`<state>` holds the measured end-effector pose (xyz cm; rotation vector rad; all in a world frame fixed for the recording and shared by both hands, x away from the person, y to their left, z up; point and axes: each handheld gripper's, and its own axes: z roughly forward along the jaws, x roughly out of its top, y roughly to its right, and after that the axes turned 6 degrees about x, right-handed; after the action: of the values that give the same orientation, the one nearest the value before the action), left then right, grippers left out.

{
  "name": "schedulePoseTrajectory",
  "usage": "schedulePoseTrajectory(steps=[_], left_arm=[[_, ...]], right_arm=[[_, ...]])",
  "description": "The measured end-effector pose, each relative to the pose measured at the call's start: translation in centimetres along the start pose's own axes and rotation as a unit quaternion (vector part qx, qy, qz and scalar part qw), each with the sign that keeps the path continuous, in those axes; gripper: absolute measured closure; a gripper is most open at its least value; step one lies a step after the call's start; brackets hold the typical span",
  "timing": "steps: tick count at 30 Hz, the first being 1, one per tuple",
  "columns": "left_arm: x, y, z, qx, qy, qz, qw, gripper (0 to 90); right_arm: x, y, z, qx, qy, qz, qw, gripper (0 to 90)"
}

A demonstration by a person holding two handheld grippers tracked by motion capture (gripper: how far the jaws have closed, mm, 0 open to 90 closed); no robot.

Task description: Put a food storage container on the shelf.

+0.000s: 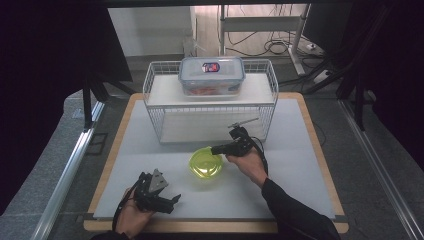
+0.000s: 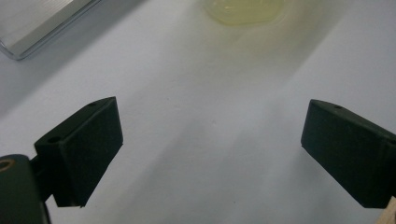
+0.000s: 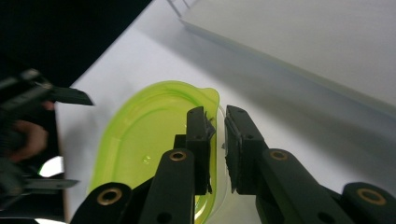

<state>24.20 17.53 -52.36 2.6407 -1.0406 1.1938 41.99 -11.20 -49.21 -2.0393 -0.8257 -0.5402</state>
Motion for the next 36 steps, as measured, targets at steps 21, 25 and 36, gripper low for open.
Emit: schedulePoseTrajectory(steps=[21,25,36], left_arm=[[0.0,0.0,0.0,0.002,0.0,0.001,1.0,5.1],[0.0,-0.1,-0.1,0.002,0.008,-0.008,0.9999,4.4],[0.1,-0.4,-0.7,-0.006,0.031,-0.021,0.9993,2.2]], right_arm=[[0.4,-1.5,-2.3,0.063,0.04,0.022,0.9969,84.6],[0.6,-1.8,-3.1,0.075,0.055,0.02,0.9955,84.6],[2.5,-4.5,-7.0,0.106,0.1,0.016,0.9892,84.5]])
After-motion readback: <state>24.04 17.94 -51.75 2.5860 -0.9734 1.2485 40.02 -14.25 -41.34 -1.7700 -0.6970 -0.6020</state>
